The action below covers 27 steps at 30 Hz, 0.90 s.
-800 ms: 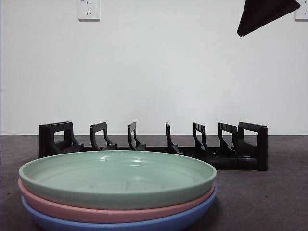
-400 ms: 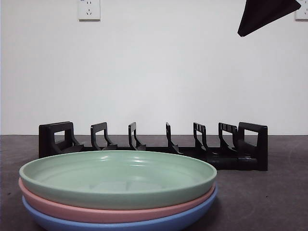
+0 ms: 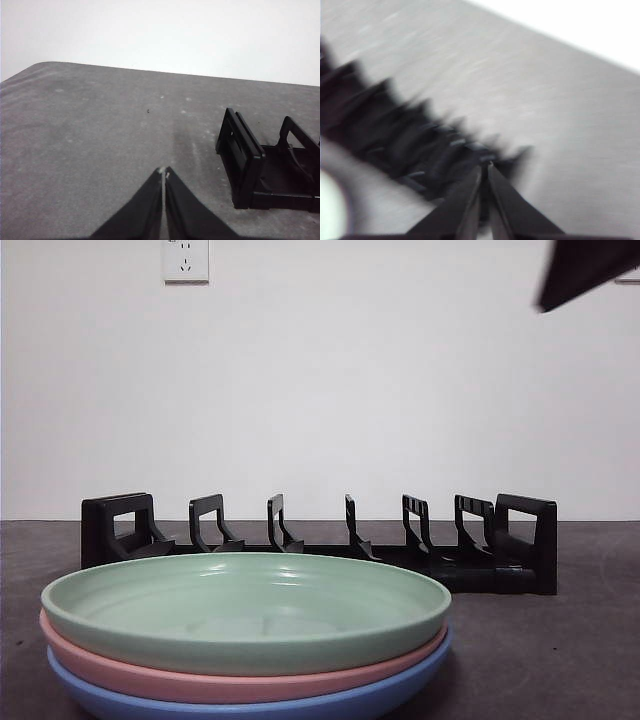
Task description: Place the plate
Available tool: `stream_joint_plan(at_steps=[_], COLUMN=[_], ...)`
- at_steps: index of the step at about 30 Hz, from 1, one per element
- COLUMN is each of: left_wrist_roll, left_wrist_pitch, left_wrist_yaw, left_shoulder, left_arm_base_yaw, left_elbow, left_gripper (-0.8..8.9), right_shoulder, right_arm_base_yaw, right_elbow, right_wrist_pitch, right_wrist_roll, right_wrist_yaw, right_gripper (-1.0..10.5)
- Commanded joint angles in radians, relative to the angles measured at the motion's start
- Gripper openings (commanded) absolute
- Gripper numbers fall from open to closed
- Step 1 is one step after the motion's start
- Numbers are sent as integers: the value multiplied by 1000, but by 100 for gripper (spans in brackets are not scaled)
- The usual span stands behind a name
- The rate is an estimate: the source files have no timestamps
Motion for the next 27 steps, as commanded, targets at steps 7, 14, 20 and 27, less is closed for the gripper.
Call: stream_joint_plan(at_steps=[7,14,20,27], left_wrist_roll=[0,0,-1,0], left_wrist_pitch=[12,12,11,12], left_wrist_yaw=[2,2,2,2], left_shoulder=[-1,-1,-1,-1], left_arm_base_yaw=[0,1,0,0], left_elbow=[-19,-19,-19,-19], left_gripper=[7,7,7,7], right_shoulder=[-599,-892,-951,-951], right_arm_base_yaw=[-254,-311,-311,-310], right_elbow=[-610,-856,-883,-882], right_wrist_pitch=[282,265,215,217], right_wrist_roll=[91,148,149,158], right_wrist_yaw=[96,103,103,103], right_gripper=[21,21,21,21])
